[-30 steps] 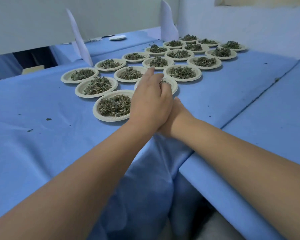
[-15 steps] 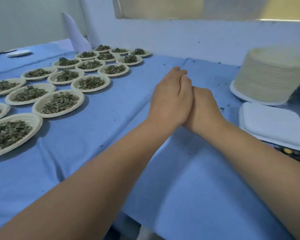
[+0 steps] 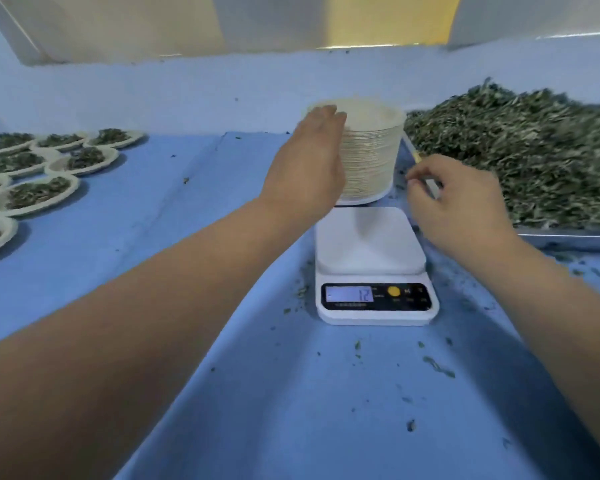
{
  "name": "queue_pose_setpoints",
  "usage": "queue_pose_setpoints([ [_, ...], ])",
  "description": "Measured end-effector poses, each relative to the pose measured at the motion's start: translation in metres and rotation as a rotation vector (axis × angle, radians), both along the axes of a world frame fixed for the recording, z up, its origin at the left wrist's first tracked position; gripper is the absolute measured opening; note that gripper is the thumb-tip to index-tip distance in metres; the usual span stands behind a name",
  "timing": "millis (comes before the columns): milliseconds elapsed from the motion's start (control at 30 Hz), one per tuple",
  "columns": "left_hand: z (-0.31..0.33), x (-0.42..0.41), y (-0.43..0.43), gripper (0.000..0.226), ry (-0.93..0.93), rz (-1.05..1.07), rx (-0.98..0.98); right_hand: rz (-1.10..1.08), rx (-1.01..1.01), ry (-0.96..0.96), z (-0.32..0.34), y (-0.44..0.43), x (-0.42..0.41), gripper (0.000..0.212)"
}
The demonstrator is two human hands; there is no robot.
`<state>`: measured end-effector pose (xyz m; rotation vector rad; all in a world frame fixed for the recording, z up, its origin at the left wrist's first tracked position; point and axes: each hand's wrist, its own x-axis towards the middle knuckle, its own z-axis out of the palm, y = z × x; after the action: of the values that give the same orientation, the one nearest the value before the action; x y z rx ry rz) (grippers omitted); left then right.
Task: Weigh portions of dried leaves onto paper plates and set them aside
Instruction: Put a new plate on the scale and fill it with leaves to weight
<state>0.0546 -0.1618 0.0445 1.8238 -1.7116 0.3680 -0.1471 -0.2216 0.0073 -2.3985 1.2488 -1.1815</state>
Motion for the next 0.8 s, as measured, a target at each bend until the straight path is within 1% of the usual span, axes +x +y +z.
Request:
queue_pose_setpoints([
  [100,0.012,-0.002,-0.036,0.055,-0.178,0.036,0.051,-0.123,0.053,0.242,-0.007,-0.032,-0.026,0.027],
  [200,0.017,-0.007,-0.058,0.048,-0.324,0.092,0.167,-0.199,0.216,0.508,-0.014,-0.050,-0.033,0.049],
  [267,0.018,-0.008,-0.064,0.051,-0.409,0.118,0.211,-0.185,0.311,0.593,-0.015,-0.056,-0.032,0.064],
  [300,0.018,-0.008,-0.066,0.052,-0.456,0.119,0.218,-0.176,0.327,0.613,-0.015,-0.058,-0.031,0.070],
  [367,0.019,-0.007,-0.067,0.052,-0.548,0.100,0.219,-0.174,0.323,0.627,-0.016,-0.059,-0.031,0.075],
  [467,0.026,-0.005,-0.066,0.048,-0.650,0.078,0.251,-0.184,0.304,0.641,-0.018,-0.057,-0.032,0.072],
  [533,0.033,-0.004,-0.064,0.045,-0.682,0.074,0.284,-0.195,0.288,0.638,-0.018,-0.055,-0.032,0.068],
  [633,0.040,-0.005,-0.061,0.047,-0.727,0.061,0.309,-0.198,0.274,0.639,-0.018,-0.053,-0.032,0.065],
  [700,0.042,-0.006,-0.060,0.054,-0.745,0.056,0.303,-0.198,0.264,0.644,-0.018,-0.053,-0.032,0.065],
  [800,0.044,-0.007,-0.059,0.073,-0.740,0.038,0.286,-0.193,0.238,0.650,-0.018,-0.054,-0.032,0.064],
])
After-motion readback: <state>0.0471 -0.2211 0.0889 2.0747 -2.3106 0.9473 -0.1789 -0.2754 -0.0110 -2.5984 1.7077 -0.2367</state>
